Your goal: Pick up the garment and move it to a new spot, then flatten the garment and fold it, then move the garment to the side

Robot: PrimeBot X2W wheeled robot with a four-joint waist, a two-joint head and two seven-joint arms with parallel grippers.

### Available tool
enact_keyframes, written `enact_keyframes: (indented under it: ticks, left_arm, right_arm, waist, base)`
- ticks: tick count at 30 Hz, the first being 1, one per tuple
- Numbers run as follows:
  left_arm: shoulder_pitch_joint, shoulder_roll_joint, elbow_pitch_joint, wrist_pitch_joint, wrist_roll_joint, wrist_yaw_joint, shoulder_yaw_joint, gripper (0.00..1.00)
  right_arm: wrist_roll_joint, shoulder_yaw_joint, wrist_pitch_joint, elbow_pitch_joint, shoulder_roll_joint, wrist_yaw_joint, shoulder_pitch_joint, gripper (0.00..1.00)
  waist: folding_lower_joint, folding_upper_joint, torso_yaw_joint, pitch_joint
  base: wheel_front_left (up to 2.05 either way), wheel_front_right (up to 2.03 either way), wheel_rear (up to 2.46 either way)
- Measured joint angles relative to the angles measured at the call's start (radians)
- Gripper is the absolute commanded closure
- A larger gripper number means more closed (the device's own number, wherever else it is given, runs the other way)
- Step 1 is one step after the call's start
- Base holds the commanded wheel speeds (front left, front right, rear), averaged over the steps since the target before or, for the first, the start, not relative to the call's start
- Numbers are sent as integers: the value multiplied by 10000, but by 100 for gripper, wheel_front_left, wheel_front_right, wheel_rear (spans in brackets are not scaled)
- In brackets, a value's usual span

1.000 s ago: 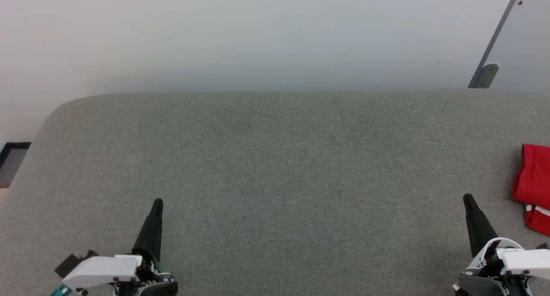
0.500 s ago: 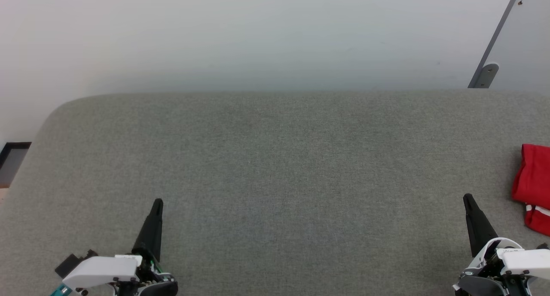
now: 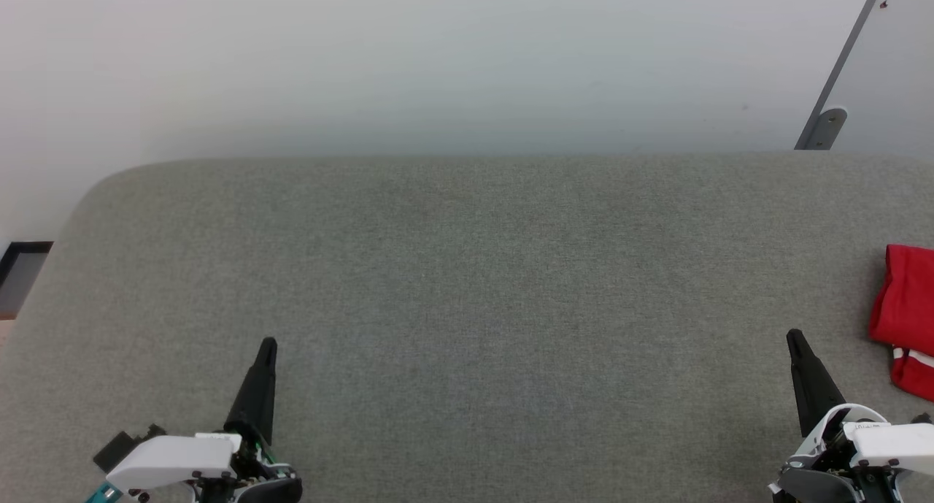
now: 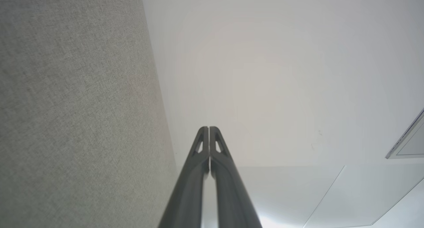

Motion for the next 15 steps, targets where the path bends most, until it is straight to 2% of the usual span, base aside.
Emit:
enact_keyframes:
  ticks: [15]
  left_arm:
    - [0,0,0,0,0,0,0,100]
  right_arm:
    - [0,0,0,0,0,0,0,100]
  waist:
    - [0,0,0,0]
  base:
    - [0,0,0]
